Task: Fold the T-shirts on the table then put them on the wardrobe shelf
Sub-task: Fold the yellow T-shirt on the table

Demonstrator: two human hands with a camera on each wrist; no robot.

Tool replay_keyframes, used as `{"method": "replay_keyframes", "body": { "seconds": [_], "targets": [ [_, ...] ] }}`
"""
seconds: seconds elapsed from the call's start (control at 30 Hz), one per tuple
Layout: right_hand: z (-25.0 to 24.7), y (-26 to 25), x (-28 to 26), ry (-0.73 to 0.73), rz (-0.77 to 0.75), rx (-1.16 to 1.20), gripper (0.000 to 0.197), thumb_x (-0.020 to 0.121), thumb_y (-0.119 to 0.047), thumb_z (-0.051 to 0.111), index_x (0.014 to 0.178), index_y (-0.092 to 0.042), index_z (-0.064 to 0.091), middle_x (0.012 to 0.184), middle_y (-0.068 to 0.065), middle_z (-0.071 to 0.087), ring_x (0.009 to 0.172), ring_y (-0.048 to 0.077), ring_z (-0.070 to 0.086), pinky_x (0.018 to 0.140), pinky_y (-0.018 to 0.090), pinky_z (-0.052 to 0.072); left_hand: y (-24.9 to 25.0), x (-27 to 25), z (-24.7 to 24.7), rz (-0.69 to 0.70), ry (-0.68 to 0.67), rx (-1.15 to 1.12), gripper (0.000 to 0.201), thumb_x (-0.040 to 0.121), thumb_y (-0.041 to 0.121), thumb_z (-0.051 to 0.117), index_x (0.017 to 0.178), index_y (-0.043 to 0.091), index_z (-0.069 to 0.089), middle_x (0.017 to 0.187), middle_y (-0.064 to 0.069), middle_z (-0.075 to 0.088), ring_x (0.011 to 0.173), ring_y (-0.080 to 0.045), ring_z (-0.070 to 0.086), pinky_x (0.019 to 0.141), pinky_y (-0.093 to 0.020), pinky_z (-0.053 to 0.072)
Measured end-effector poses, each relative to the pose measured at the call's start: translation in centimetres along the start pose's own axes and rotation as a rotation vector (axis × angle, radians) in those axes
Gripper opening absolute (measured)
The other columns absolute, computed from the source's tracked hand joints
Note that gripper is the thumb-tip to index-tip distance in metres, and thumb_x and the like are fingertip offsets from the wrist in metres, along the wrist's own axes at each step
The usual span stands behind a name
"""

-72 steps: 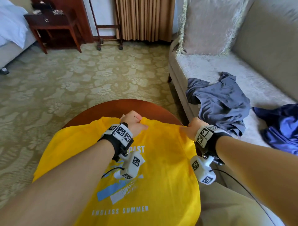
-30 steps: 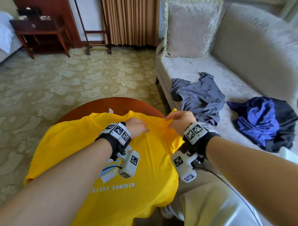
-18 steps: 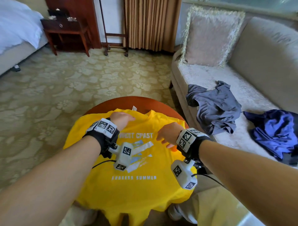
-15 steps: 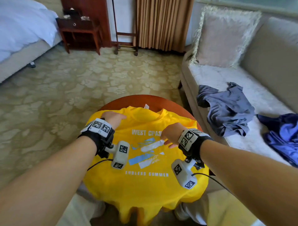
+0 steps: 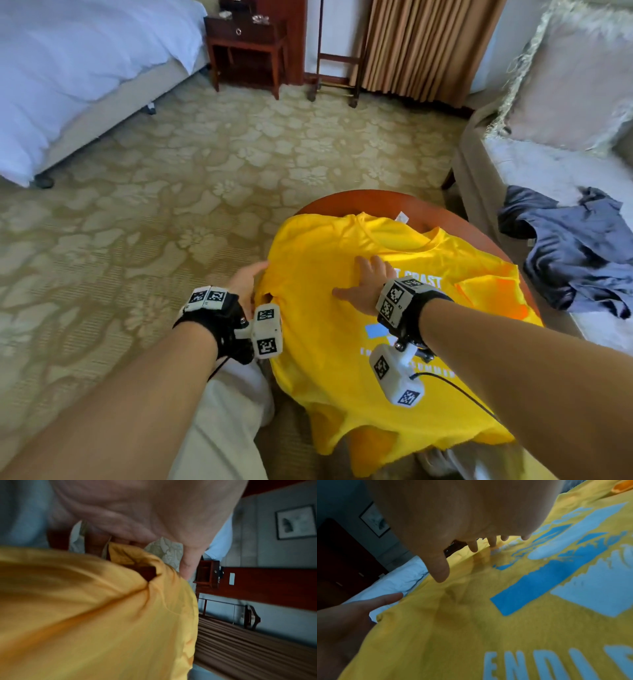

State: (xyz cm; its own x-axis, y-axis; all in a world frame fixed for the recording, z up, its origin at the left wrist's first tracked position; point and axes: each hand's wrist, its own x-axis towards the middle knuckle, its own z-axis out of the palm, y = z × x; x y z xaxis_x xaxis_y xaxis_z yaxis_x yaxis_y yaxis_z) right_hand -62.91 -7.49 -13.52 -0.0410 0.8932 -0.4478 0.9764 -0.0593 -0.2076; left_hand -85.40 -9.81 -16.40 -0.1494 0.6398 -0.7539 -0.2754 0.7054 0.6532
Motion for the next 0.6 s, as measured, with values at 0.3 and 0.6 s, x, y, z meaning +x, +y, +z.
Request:
{"method": "replay_keyframes", "body": {
  "seconds": [0.3, 0.6],
  "targets": [
    [1.2, 0.1, 1.4, -0.069, -0.022, -0.093, 0.101, 0.081, -0.074, 0.048, 0.152, -0.034, -0.012, 0.157, 0.000, -0.028, 0.145, 0.028, -0.023, 0.119, 0.054, 0.004, 0.7, 1.1, -0.7, 0.038, -0.101, -0.205, 0.029, 0.095, 0.022, 0.059, 0.117, 0.003, 0.061, 0.117, -0.018, 0.064, 0.089, -0.033, 0.062, 0.069, -0.044, 0.052],
    [1.2, 0.5, 1.8, -0.044, -0.025, -0.069, 0.103, 0.078, -0.073, 0.053, 0.153, -0.035, -0.007, 0.159, -0.001, -0.022, 0.146, 0.028, -0.019, 0.119, 0.054, 0.006, 3.2, -0.1, -0.7, 0.336, 0.095, -0.256, 0.032, 0.067, 0.007, 0.082, 0.094, 0.014, 0.068, 0.101, -0.014, 0.072, 0.096, -0.035, 0.068, 0.086, -0.049, 0.055]
  ]
}}
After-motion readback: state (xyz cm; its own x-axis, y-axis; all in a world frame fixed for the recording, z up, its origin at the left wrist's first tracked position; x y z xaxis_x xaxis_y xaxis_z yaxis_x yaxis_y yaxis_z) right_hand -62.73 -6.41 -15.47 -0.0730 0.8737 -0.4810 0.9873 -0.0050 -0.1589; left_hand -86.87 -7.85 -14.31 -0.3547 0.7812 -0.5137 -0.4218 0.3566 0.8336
